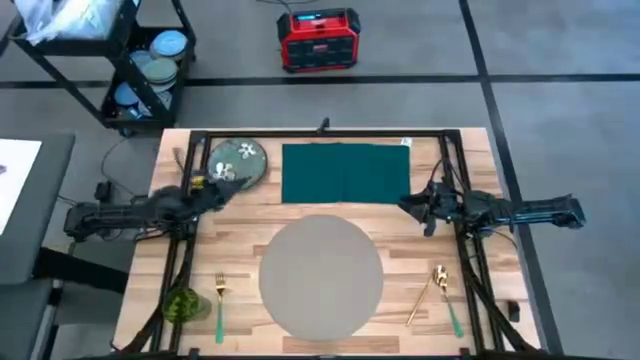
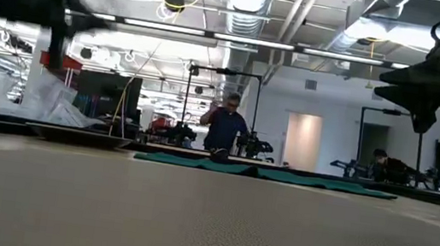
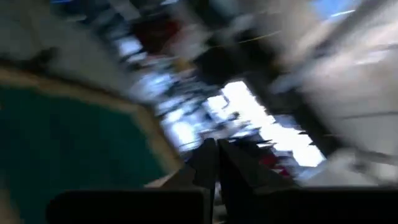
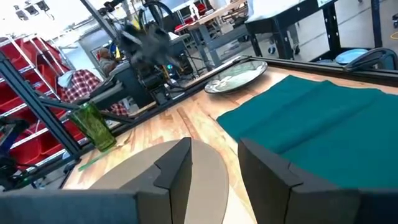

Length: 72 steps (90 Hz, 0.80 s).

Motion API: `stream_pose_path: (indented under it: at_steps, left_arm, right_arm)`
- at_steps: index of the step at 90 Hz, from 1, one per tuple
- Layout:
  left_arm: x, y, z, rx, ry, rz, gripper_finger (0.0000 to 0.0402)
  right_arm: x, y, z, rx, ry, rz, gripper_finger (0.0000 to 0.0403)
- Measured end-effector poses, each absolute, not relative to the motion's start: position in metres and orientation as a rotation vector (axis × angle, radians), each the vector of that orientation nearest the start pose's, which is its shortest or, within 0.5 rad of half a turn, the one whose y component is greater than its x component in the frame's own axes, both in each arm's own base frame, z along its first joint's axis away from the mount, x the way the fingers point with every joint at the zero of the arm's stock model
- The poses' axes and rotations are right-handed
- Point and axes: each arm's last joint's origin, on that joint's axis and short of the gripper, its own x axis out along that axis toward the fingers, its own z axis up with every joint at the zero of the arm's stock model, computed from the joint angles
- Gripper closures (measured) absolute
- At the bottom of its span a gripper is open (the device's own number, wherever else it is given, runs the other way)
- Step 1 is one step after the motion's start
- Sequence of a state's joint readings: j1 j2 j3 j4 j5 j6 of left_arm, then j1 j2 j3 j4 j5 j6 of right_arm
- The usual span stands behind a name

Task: Set table place
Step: Fold the blue table napkin

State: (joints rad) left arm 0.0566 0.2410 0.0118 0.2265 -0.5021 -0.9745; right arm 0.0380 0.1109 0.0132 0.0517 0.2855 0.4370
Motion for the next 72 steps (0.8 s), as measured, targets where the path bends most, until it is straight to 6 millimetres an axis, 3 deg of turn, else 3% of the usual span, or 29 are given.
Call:
stream_pose_path:
  at_steps: [10,28,72]
  left_arm:
    - [0.112,0.021,0.167,-0.865,-0.277,0.622,0.0402]
    - [0.121,0.018,0.164,-0.57,-0.153,0.633,0.0402]
    - [0.139,0.006,0.141,-0.402,0.083,0.57,0.0402]
  right_arm:
    - [0.103,-0.004,0.164,0.427,-0.009,-0.254,0.0283]
    - [0.103,-0.004,0.164,0.428,-0.01,-0.254,0.0283]
    - [0.103,-0.004,0.164,0.427,-0.01,-0.256,0.0283]
